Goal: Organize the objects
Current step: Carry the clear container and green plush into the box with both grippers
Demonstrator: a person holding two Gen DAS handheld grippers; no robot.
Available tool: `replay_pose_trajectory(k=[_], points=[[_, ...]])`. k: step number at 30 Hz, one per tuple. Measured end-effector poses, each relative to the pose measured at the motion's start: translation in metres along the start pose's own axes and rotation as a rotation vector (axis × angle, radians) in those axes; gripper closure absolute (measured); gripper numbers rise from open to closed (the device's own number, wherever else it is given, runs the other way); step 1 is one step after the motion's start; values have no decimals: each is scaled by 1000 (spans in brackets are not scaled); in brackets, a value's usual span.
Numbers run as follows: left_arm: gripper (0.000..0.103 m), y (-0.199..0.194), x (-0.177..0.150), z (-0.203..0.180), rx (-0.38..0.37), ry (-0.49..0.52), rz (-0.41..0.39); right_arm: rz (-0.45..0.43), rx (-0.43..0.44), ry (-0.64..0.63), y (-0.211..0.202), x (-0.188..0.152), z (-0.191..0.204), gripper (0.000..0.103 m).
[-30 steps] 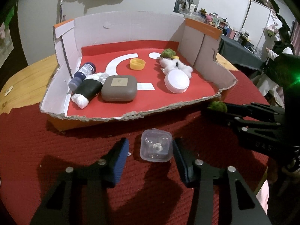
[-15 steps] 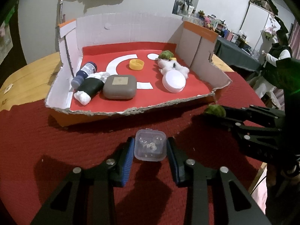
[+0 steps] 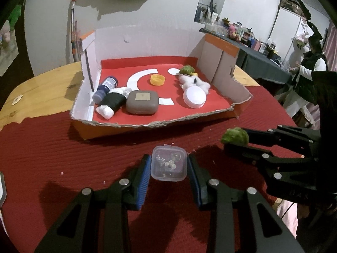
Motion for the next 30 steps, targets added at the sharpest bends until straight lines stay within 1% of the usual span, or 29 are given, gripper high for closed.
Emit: replay_pose_trajectory(k=[13, 18, 22, 30], points=[[66, -10, 3, 0, -13, 3, -18, -1, 4, -14, -3, 2, 7, 69], [67, -25, 14, 1, -32, -2, -53, -18, 34, -25, -12, 8, 13, 69], [66, -34, 24, 3, -30, 0, -85, -39, 63, -37, -21, 16, 20, 69], [67, -35, 44, 6, -16, 10, -107, -61, 76, -54, -31, 34, 20, 69]])
Point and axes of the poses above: each gripper's, at about its wrist camera, not at the fingertips, and y roughly the way its jaws point, z to its left, x to its top, the point moved 5 cm from there along y, roughly the way its jaws point, and after that the axes turned 15 degrees about x, right-handed, at the moved point
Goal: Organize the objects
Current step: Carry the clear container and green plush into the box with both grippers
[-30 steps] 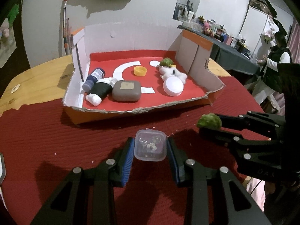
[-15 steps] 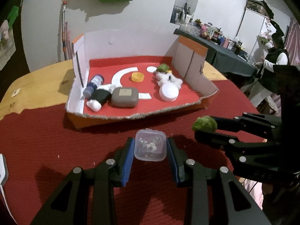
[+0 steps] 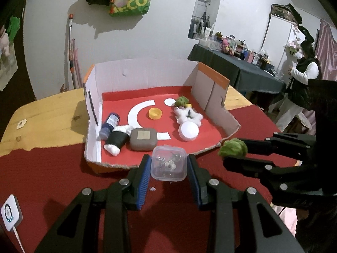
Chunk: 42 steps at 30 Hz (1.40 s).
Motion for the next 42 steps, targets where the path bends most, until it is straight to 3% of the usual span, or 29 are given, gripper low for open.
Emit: replay_pose_trajectory(k=[7, 24, 42], points=[[67, 13, 14, 5, 4, 2, 28, 15, 8, 7, 3, 14, -11, 69], [67, 74, 8, 11, -27, 99, 227, 164, 34, 90, 51, 28, -56, 69], [67, 97, 10, 14, -47, 98, 256, 254, 64, 105, 80, 25, -64, 69]])
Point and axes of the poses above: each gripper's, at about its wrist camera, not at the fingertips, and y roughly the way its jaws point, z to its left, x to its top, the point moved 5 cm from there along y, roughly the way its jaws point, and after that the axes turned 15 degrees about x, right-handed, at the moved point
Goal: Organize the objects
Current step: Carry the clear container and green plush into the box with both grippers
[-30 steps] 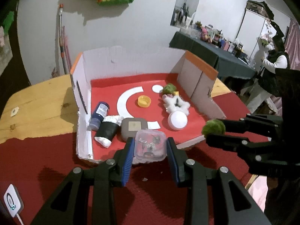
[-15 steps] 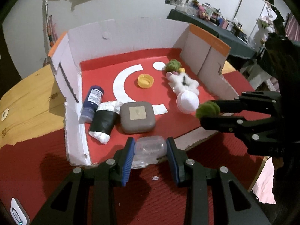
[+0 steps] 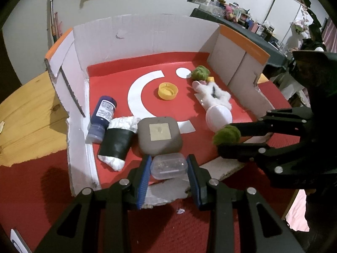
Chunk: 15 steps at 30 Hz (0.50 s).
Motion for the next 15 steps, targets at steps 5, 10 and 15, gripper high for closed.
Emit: replay_pose_trajectory(k=[5, 10, 15], points=[[67, 3, 3, 1, 0, -14, -9, 1, 0, 12, 4, 1, -5, 69], [67, 5, 7, 0, 9, -17, -19, 1, -5, 17, 4, 2, -8, 69], [67, 7, 8, -2, 19, -25, -33, -6, -22, 15, 4, 5, -12, 69]])
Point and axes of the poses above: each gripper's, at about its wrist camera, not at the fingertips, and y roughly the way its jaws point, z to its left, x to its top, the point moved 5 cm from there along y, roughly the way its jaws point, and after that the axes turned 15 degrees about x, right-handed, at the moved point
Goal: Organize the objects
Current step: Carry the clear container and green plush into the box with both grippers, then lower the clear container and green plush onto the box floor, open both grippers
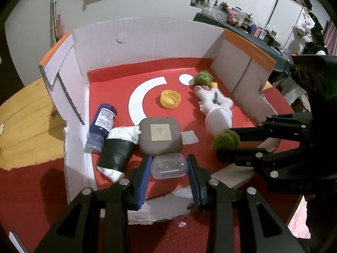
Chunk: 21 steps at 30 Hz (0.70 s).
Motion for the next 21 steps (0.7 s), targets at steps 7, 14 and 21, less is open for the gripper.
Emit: replay_pose_trajectory(k=[7, 14, 21], points=[[67, 2, 1, -3, 37, -1, -33, -17, -51, 6, 1, 3, -11, 69], [67, 5, 3, -4, 75, 7, -63, -36, -104, 1, -2, 4, -20, 69], [67, 8, 4, -3, 89, -2, -78, -47, -152, -13, -2, 4, -23, 69]])
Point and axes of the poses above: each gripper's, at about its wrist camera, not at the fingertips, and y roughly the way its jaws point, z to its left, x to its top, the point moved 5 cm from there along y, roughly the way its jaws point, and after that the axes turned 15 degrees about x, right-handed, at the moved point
